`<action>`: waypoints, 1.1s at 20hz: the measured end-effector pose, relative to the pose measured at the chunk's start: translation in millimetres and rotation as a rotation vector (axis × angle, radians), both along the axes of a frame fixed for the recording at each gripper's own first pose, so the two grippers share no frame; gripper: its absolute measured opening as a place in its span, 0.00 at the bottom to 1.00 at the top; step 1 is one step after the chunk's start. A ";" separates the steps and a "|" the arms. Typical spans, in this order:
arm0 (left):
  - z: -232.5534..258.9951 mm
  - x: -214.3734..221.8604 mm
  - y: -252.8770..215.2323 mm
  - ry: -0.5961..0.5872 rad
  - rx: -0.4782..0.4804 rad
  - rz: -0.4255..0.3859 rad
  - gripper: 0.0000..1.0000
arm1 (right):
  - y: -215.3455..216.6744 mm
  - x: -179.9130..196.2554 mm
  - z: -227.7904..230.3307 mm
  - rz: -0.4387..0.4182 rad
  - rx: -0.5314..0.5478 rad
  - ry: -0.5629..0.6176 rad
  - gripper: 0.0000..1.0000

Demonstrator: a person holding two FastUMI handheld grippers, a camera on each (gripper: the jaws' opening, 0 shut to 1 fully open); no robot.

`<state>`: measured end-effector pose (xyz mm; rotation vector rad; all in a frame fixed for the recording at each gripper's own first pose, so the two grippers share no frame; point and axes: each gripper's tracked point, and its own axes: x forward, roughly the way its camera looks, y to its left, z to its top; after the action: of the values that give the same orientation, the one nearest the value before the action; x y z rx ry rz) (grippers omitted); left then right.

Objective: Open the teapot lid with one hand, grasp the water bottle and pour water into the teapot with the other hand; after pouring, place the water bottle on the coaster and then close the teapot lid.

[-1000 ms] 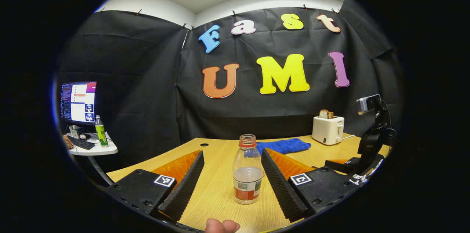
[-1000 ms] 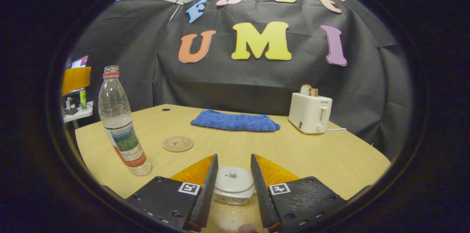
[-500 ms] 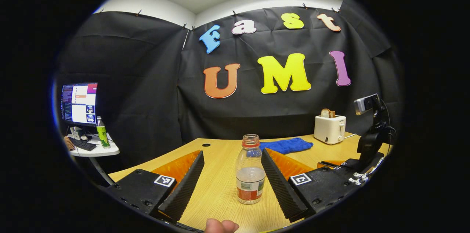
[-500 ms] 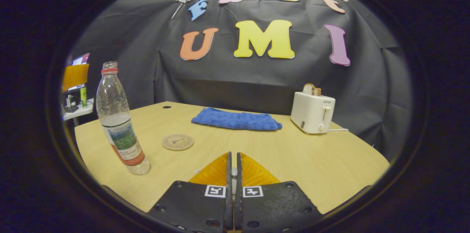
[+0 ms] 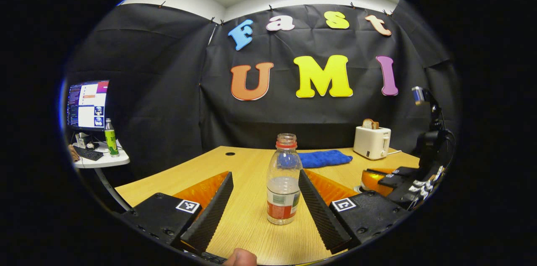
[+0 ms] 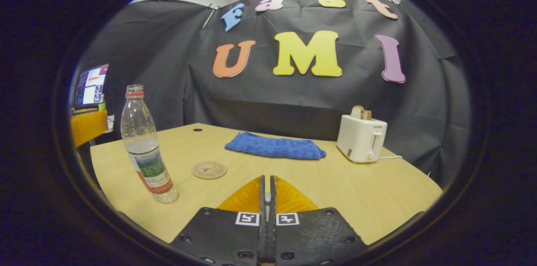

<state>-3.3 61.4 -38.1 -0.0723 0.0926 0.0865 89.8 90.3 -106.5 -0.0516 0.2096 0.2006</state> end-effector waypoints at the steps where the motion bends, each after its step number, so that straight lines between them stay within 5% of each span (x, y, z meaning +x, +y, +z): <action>1: -8.3 0.5 -4.3 0.023 -0.008 -0.025 0.98 | -1.3 -1.4 4.7 0.004 0.004 -0.004 0.00; 7: -44.3 12.2 -20.9 0.119 -0.051 -0.123 0.98 | -10.3 -18.3 26.2 0.018 -0.005 -0.041 0.00; 22: -93.6 55.7 -24.1 0.244 -0.055 -0.134 0.99 | -39.0 -39.6 23.8 -0.012 -0.009 -0.024 0.00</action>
<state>52.4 37.3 -131.7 -0.1097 0.3428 -0.0416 50.2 51.2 -82.7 -0.0615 0.1870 0.1867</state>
